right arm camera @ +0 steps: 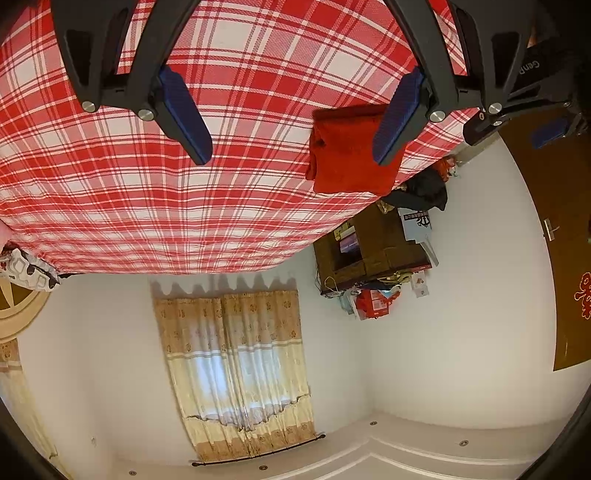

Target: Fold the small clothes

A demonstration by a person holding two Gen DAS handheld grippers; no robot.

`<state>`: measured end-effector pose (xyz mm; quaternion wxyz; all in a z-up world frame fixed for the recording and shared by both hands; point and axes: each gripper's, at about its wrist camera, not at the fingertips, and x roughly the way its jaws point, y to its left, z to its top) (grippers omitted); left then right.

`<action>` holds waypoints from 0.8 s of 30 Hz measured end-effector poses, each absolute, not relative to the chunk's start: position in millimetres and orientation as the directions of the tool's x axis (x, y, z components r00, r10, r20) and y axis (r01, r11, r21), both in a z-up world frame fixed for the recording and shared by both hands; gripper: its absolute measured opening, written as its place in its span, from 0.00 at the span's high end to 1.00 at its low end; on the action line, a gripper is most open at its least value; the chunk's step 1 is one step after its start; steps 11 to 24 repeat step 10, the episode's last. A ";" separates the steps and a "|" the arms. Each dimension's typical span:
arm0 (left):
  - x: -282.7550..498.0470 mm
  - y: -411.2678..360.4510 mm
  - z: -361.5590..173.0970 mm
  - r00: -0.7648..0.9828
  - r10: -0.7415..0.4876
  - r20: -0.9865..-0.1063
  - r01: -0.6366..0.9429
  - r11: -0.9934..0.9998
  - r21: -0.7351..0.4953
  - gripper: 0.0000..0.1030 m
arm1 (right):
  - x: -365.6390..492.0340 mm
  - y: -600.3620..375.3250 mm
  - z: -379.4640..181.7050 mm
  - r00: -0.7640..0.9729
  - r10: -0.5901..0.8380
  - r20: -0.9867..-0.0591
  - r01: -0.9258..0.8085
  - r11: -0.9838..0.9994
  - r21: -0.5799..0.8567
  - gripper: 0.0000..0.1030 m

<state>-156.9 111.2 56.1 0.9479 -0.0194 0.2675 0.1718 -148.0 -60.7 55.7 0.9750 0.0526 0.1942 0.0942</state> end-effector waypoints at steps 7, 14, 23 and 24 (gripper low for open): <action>-151.6 109.8 51.5 0.795 0.292 -0.531 -0.323 0.946 0.037 0.00 | -142.4 -63.3 49.8 0.900 0.207 -0.384 -0.159 0.975 0.154 0.14; -147.8 109.3 49.0 0.782 0.319 -0.535 -0.341 0.938 0.061 0.00 | -141.2 -65.0 47.7 0.897 0.207 -0.390 -0.155 0.975 0.160 0.14; -147.8 109.3 49.0 0.782 0.319 -0.535 -0.341 0.938 0.061 0.00 | -141.2 -65.0 47.7 0.897 0.207 -0.390 -0.155 0.975 0.160 0.14; -147.8 109.3 49.0 0.782 0.319 -0.535 -0.341 0.938 0.061 0.00 | -141.2 -65.0 47.7 0.897 0.207 -0.390 -0.155 0.975 0.160 0.14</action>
